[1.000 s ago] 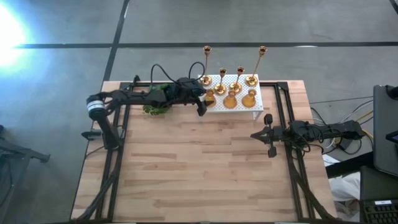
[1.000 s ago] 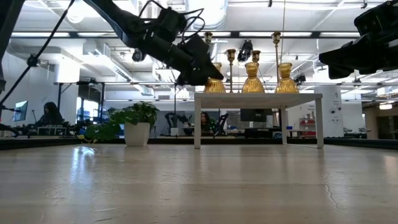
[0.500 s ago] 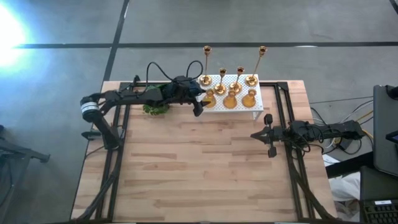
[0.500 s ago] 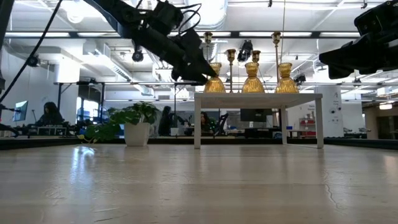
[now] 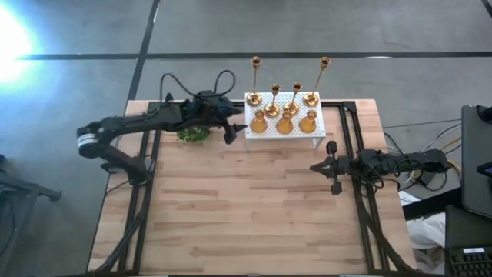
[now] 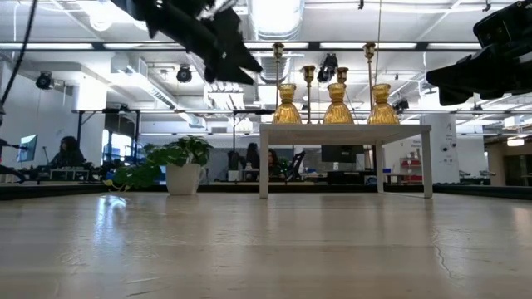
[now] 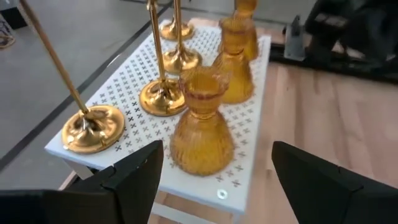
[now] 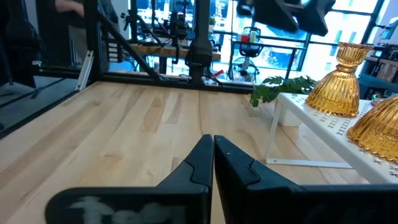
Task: Pick & Place candle stick holders
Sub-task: Return to Home Position
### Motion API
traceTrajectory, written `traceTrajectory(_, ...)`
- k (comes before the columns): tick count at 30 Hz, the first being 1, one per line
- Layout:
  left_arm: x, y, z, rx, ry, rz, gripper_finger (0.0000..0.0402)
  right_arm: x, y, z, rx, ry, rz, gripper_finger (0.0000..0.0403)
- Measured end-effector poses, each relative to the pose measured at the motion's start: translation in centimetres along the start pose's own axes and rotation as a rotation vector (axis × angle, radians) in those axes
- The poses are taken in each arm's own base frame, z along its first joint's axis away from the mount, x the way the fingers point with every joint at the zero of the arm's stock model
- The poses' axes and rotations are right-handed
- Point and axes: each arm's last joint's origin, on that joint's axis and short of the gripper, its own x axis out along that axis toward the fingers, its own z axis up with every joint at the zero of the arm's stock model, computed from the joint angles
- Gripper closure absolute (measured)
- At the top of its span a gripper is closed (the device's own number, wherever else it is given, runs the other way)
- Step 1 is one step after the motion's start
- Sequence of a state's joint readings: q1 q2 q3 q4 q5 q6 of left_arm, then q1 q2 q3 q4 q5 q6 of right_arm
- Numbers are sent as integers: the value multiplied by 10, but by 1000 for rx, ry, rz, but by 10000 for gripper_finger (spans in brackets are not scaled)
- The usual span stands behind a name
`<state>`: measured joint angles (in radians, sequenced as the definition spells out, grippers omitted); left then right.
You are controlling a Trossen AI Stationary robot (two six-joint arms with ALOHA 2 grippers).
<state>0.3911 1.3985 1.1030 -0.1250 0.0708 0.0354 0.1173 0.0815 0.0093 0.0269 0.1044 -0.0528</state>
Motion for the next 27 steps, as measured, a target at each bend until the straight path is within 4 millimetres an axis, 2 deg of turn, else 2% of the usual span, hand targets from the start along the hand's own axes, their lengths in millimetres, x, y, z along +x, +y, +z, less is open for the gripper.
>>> traceTrajectory(9,-60,-11,4,-141,-122,-32,97,0,0,0,0,0,0,394)
traceTrajectory(13,-87,-17,9,-213,-184,-108,97,0,0,0,0,0,0,394)
traceTrajectory(18,-116,-19,12,-122,-239,-130,97,0,0,0,0,0,0,394)
traceTrajectory(22,-140,-22,12,-75,-267,-223,97,0,0,0,0,0,0,394)
traceTrajectory(27,-159,-24,8,-54,-291,-248,97,0,0,0,0,0,0,394)
